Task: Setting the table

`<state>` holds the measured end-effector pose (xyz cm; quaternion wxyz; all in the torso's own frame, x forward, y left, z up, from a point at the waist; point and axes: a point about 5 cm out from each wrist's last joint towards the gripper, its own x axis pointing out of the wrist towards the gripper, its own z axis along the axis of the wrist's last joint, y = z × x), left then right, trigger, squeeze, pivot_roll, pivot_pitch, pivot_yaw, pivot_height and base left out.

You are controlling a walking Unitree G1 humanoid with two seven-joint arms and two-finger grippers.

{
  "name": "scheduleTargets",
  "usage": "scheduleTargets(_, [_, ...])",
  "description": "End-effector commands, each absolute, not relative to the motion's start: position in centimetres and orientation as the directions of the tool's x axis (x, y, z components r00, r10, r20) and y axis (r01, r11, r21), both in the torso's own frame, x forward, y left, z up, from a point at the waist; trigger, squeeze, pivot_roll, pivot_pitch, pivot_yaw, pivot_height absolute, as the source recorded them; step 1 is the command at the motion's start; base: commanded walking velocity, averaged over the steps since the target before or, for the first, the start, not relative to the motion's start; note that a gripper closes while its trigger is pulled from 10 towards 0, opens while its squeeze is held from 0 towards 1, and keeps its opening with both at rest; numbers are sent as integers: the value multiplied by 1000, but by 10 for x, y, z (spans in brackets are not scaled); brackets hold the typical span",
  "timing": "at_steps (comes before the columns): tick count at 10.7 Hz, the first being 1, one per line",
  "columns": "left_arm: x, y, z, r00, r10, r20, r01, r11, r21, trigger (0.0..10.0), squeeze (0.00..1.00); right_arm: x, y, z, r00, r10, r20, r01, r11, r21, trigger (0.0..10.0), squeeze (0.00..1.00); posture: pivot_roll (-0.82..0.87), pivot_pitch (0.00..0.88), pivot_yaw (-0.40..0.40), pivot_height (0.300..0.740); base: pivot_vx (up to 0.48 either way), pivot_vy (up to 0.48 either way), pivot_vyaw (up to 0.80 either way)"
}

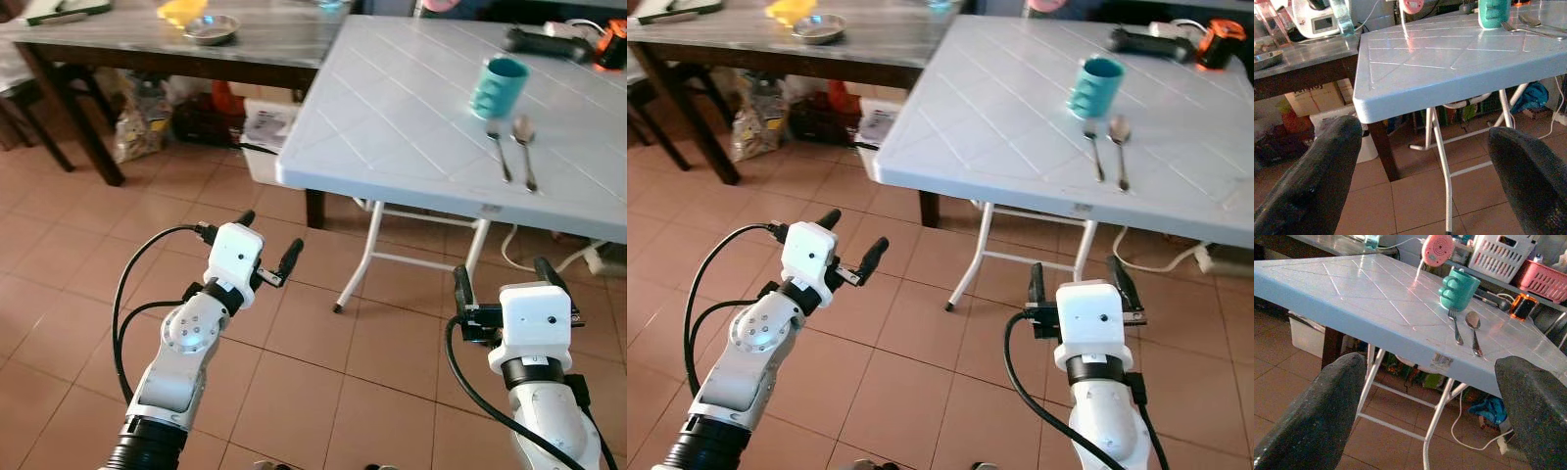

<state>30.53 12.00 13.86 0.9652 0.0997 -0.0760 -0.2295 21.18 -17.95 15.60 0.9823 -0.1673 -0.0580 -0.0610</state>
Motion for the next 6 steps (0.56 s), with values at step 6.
scheduleTargets(6, [301,117,136,861,-502,82,473,849,234,10000,0,209,-180,156,984,-118,133,155,935,-318,10000,0,-55,133,66,740,309,0,-490])
